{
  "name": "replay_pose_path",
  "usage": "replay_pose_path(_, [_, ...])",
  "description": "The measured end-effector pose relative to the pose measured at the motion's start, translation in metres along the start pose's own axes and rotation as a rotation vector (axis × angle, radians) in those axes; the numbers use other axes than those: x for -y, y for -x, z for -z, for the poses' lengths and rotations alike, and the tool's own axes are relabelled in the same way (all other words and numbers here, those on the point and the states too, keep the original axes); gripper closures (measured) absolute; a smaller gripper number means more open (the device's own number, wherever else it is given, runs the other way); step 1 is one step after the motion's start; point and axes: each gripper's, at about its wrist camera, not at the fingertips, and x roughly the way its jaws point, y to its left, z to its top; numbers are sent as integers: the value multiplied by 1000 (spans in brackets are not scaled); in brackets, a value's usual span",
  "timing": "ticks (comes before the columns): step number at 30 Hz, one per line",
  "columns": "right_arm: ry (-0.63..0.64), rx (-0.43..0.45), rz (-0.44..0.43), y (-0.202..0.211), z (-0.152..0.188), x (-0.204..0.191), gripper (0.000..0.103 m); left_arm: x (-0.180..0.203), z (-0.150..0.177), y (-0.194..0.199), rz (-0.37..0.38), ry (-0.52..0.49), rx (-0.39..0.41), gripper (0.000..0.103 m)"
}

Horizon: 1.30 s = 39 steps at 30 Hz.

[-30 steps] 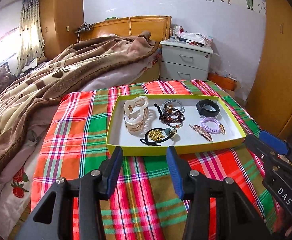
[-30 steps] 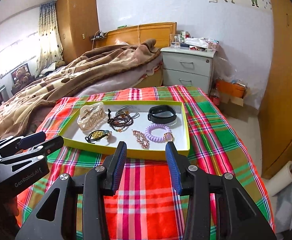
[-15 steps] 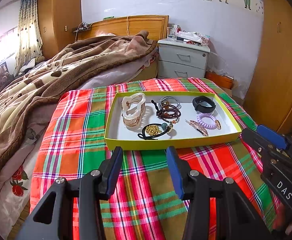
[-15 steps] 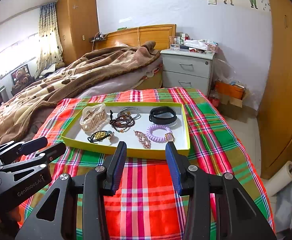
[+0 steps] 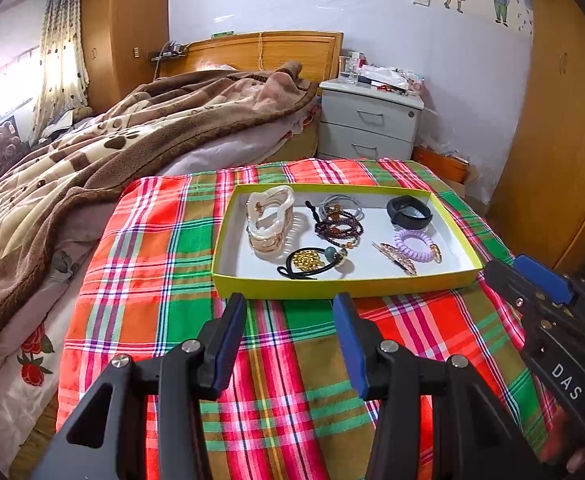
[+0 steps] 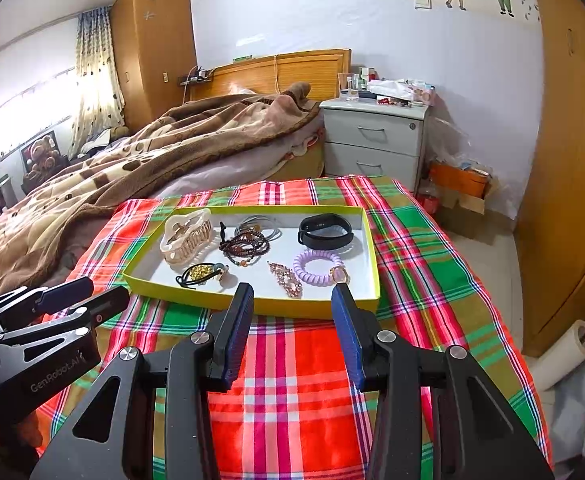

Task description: Organize jewelry

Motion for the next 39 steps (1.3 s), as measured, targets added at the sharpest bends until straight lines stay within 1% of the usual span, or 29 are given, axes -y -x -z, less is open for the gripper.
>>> replay_pose_path(8, [1, 4, -1, 3, -2, -1, 62, 1, 1, 0, 11, 1, -5, 56])
replay_pose_path(39, [-5, 6, 0, 5, -1, -1, 62, 1, 3, -1, 10, 1, -15, 56])
